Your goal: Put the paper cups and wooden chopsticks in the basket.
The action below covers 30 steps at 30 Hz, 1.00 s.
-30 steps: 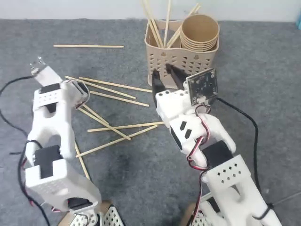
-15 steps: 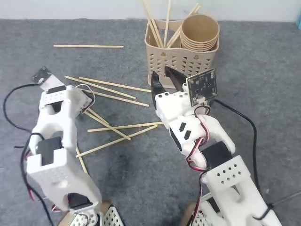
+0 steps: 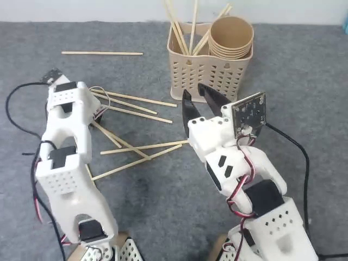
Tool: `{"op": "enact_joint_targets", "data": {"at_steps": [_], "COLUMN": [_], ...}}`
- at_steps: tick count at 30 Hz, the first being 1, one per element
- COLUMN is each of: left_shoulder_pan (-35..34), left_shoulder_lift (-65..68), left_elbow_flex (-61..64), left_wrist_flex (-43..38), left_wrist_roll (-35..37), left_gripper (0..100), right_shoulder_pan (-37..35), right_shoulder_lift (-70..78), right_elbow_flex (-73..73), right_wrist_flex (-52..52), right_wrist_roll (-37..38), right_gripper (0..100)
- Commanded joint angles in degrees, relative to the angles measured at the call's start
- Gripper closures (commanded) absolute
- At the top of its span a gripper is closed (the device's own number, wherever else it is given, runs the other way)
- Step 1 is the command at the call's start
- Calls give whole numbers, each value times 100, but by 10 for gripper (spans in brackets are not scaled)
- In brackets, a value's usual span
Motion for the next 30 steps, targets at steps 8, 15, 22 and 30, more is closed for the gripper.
{"op": "enact_joint_targets", "data": {"at_steps": [8,15,22,30], "left_shoulder_pan": [114,141,316,1055], "left_shoulder_lift": [105,-1037,-2831,-4571], "left_elbow_flex": [-233,-215,-224,-251], "left_wrist_flex": [185,536,721,-352], "left_wrist_roll": [-264,-264,-281,-1196], "left_gripper": [988,988,988,988], "right_shoulder_pan": [-620,-910,-673,-602], "right_shoulder_lift": [-198,-198,-198,-198], "right_elbow_flex": [1574,2312,2374,2374], "right_wrist_flex": [-919,-1604,-1736,-1736], "right_wrist_roll": [-985,-1231,-1222,-1222], "right_gripper": [884,884,884,884]}}
